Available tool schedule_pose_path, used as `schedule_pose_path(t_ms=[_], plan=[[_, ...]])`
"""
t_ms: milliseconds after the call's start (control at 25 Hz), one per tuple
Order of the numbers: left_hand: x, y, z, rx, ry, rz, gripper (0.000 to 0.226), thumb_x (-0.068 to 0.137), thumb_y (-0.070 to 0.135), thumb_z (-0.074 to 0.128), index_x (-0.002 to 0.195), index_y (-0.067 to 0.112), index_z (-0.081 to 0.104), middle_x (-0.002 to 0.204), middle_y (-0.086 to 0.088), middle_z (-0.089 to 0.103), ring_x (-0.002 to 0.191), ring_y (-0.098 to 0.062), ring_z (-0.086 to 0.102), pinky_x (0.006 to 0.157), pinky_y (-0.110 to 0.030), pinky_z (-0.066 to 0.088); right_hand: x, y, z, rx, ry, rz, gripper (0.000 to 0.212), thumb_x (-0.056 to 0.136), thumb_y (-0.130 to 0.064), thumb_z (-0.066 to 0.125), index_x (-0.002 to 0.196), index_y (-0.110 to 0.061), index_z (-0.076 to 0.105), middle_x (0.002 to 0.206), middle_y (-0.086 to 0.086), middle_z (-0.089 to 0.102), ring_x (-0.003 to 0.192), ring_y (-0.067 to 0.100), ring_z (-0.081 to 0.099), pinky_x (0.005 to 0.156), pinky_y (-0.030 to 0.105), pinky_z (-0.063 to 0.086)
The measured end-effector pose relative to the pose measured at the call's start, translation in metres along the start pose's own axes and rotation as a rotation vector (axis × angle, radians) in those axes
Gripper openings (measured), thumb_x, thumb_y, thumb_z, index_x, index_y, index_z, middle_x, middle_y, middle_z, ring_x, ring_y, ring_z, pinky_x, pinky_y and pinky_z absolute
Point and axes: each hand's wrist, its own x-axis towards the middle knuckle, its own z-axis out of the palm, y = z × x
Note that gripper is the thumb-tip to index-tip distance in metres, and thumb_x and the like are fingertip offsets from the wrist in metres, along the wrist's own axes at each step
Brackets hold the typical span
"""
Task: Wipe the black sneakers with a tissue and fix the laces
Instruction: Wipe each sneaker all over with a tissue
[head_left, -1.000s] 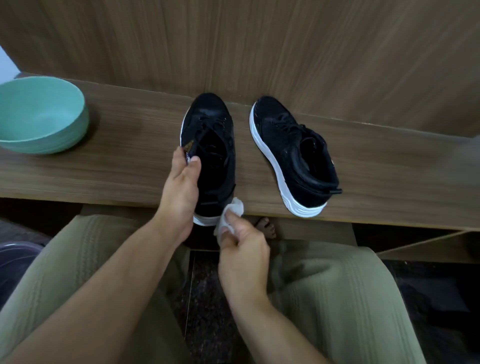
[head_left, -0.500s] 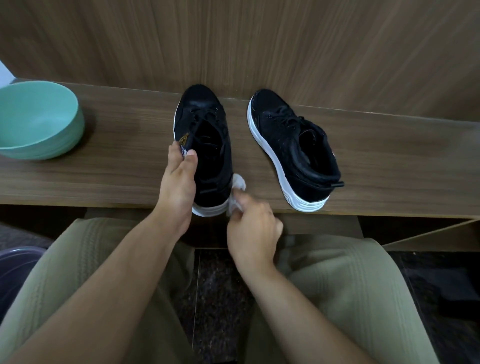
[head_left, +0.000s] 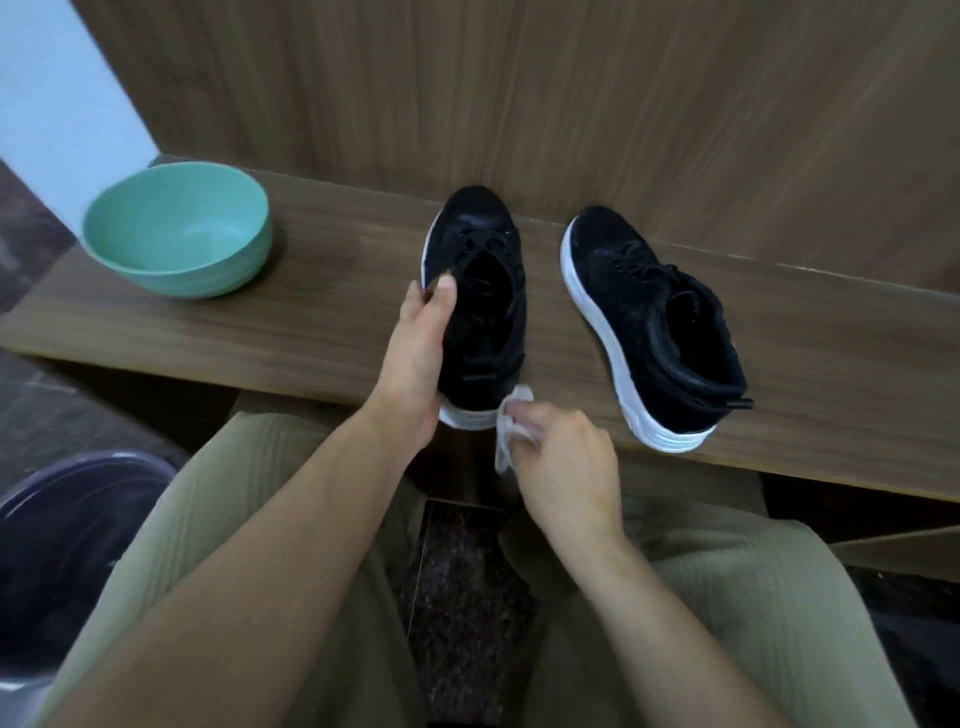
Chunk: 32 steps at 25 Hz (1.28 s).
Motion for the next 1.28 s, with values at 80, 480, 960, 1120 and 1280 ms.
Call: schedule_pose_path(t_ms=[80,480,960,1120,1280], plan=[[0.004,0.013,-0.008,-0.119,0.068,0.000,0.071,0.086,0.036,0.060,0.146,0.027,0.022,0.138,-0.003,0.049,0.120,-0.018,0.051,0.101,-0.042,0.042,-0.020,-0.006,0.005,-0.051,0.202,-0.234,0.028,0.076,-0.008,0.068,0.098,-0.026,0.073,0.083,-0.001,0.073,0.072,0.020,0.065,0.061,0.024,0.041],[0.007,0.018,-0.021,0.588,0.040,0.198,0.048,0.088,0.008,0.057,0.135,0.018,0.047,0.141,0.002,0.048,0.131,-0.011,0.042,0.111,-0.035,0.034,0.014,0.022,0.038,-0.435,0.273,-0.973,0.026,0.084,-0.010,0.050,0.097,-0.008,0.073,0.096,0.001,0.071,0.079,0.019,0.053,0.051,0.029,0.048],[0.003,0.019,-0.013,0.550,0.027,0.165,0.048,0.090,0.004,0.054,0.136,0.017,0.046,0.144,0.002,0.043,0.133,-0.011,0.038,0.112,-0.032,0.032,0.015,0.012,0.050,-0.421,0.187,-0.976,0.015,0.076,-0.006,0.057,0.079,-0.010,0.072,0.084,0.004,0.070,0.073,0.021,0.063,0.052,0.029,0.053],[0.005,0.019,-0.016,0.545,0.019,0.147,0.047,0.090,0.006,0.056,0.134,0.019,0.048,0.137,0.003,0.051,0.126,-0.008,0.046,0.109,-0.031,0.036,0.022,0.040,0.018,-0.418,0.150,-0.771,0.017,0.063,0.002,0.062,0.066,-0.013,0.068,0.069,0.001,0.067,0.068,0.022,0.065,0.046,0.022,0.050],[-0.017,0.029,-0.008,0.670,0.084,0.449,0.035,0.087,0.027,0.060,0.123,0.030,0.059,0.119,0.012,0.064,0.111,0.000,0.057,0.099,-0.028,0.045,0.021,0.036,-0.034,0.046,0.259,-0.386,0.029,0.065,0.007,0.071,0.077,-0.019,0.076,0.081,-0.010,0.072,0.076,0.008,0.066,0.069,0.019,0.052]])
